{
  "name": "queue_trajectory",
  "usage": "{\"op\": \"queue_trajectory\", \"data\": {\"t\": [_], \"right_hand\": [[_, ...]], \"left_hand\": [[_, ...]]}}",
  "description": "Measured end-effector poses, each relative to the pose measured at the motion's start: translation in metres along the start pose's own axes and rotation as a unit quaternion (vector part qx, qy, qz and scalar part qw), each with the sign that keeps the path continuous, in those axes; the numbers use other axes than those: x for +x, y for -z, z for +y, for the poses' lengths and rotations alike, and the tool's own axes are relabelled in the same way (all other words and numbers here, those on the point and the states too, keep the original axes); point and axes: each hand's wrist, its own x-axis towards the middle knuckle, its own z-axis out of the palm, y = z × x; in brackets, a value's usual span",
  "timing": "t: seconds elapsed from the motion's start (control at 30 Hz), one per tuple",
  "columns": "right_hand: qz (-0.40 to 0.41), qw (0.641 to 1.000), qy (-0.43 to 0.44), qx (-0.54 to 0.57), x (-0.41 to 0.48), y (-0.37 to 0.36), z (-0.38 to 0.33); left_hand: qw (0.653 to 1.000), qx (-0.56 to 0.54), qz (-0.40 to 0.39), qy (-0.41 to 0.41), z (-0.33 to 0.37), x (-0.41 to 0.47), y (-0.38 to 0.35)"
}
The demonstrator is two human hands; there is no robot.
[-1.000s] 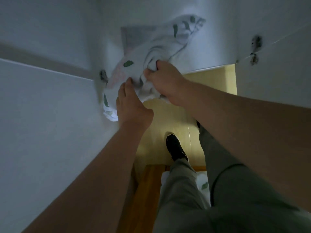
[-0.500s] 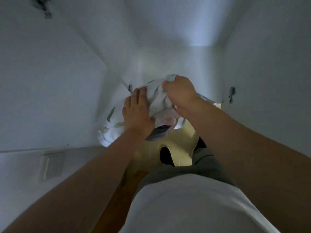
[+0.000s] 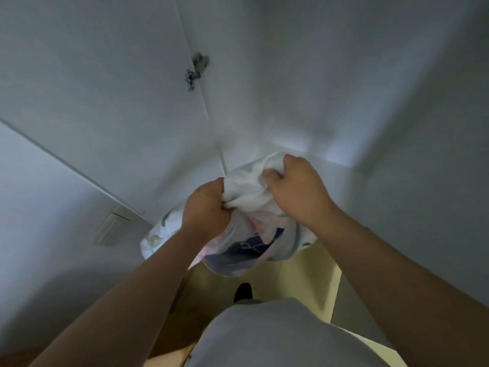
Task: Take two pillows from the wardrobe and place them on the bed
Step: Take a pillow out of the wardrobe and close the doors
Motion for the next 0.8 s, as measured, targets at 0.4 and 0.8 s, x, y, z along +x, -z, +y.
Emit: {"op": "queue_trajectory", "data": {"t": [0.4,0.8], "right_hand": [[-0.040,0.978,0.099,0.177,-0.003,-0.044,-0.045],[-0.031,0.948,0.073,0.307,-0.022,-0.064,-0.136]], "left_hand": [[0.995,-0.045,-0.019,0.091,0.002,-0.034,0.129],[0.886,-0.292,0.234,0.275,-0.054,-0.018,0.191]]}}
